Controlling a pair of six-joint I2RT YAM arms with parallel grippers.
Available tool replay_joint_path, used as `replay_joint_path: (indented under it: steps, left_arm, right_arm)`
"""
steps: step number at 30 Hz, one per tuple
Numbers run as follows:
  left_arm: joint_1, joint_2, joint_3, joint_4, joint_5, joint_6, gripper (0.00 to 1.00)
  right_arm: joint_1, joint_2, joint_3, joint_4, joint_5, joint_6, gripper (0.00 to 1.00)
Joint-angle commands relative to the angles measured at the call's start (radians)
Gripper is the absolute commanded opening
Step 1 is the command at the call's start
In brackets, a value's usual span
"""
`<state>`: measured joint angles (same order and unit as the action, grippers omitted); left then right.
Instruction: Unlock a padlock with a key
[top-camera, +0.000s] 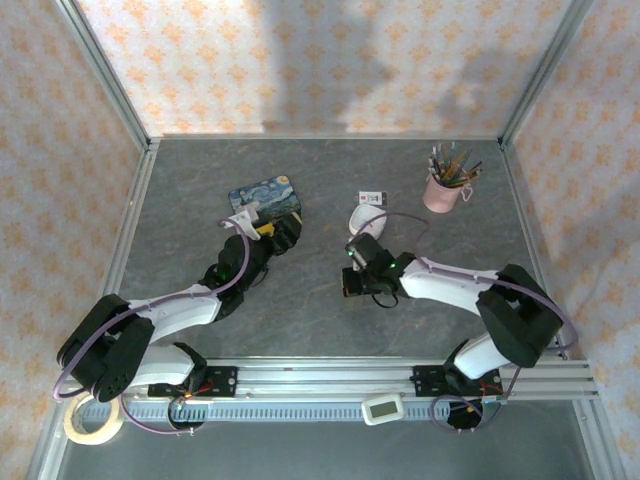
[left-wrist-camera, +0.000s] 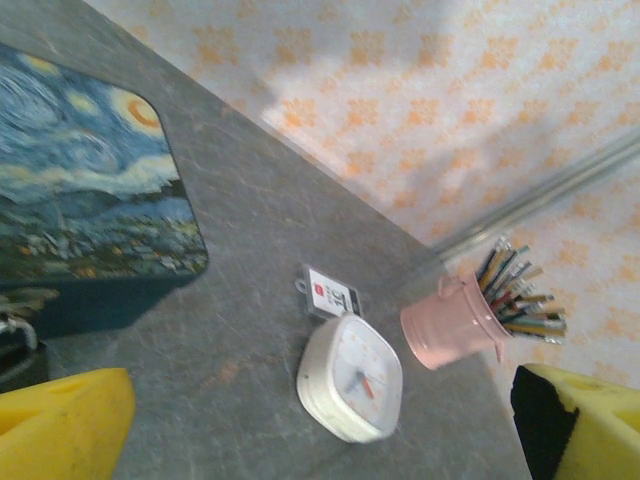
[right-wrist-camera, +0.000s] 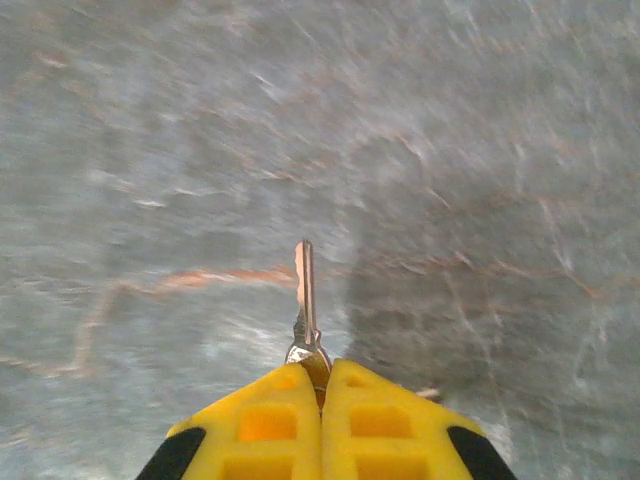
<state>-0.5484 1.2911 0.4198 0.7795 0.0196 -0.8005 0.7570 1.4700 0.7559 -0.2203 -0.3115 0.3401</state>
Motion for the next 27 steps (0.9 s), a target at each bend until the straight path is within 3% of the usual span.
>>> replay_joint_path:
  steps: [1, 8, 13, 20, 27]
  left_arm:
    - [-0.017, 0.028, 0.013, 0.051, 0.074, -0.033, 0.97]
    - [-0.027, 0.094, 0.014, 0.164, 0.167, -0.108, 0.93]
    - [-0.034, 0.132, 0.022, 0.234, 0.223, -0.136, 0.83]
    - [-0.063, 0.175, 0.026, 0.277, 0.259, -0.167, 0.59]
    - [-0.089, 0.214, 0.039, 0.304, 0.278, -0.179, 0.53]
  right_arm:
    - [-0.049, -0.038, 0.026, 0.053, -0.175, -0.093, 0.0]
    - [-0.123, -0.061, 0.061, 0.116, -0.331, -0.153, 0.0]
    - [-0.132, -0.075, 0.063, 0.184, -0.389, -0.15, 0.0]
    - [-0.136, -0.109, 0.028, 0.34, -0.405, -0.088, 0.0]
    - [-0.136, -0.096, 0.009, 0.432, -0.411, -0.051, 0.0]
